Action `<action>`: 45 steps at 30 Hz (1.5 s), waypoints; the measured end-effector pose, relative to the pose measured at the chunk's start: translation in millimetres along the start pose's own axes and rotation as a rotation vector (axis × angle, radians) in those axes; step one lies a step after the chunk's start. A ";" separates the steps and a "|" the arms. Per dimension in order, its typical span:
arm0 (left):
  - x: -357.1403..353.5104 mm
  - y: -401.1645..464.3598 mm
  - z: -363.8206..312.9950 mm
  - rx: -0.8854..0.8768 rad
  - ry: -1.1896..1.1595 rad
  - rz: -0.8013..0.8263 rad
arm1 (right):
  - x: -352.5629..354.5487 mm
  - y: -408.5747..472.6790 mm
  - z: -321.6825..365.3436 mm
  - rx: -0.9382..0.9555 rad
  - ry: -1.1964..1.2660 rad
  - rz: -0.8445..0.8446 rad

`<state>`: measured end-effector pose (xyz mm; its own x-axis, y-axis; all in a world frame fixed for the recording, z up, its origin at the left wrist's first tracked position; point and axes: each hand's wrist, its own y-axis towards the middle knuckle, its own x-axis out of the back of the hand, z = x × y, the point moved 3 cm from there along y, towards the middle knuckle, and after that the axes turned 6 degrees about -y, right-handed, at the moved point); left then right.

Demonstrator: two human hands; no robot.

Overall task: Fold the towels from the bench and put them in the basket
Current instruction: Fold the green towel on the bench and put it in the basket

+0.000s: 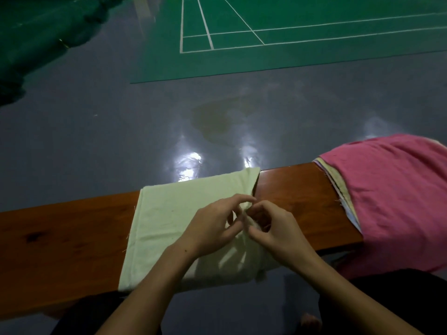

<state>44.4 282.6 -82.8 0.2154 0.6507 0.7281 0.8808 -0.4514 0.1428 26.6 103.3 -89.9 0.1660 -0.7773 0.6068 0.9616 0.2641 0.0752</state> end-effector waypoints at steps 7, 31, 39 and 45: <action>9.4 5.6 13.7 0.091 -0.067 0.142 | 3.5 -7.2 5.8 0.028 0.110 0.077; 84.1 -25.3 8.1 0.145 -0.609 -0.239 | 10.7 15.4 -2.7 0.058 -0.138 0.106; 85.0 -27.4 3.8 0.072 -0.608 -0.198 | 1.4 58.2 2.3 0.118 -0.091 -0.147; 88.5 -30.2 8.9 0.054 -0.626 -0.183 | -15.8 84.1 9.0 0.178 0.013 -0.065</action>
<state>40.6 359.2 -28.6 0.2501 0.9540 0.1653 0.9430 -0.2787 0.1819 102.9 142.9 -86.1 0.1090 -0.8032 0.5857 0.9166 0.3092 0.2534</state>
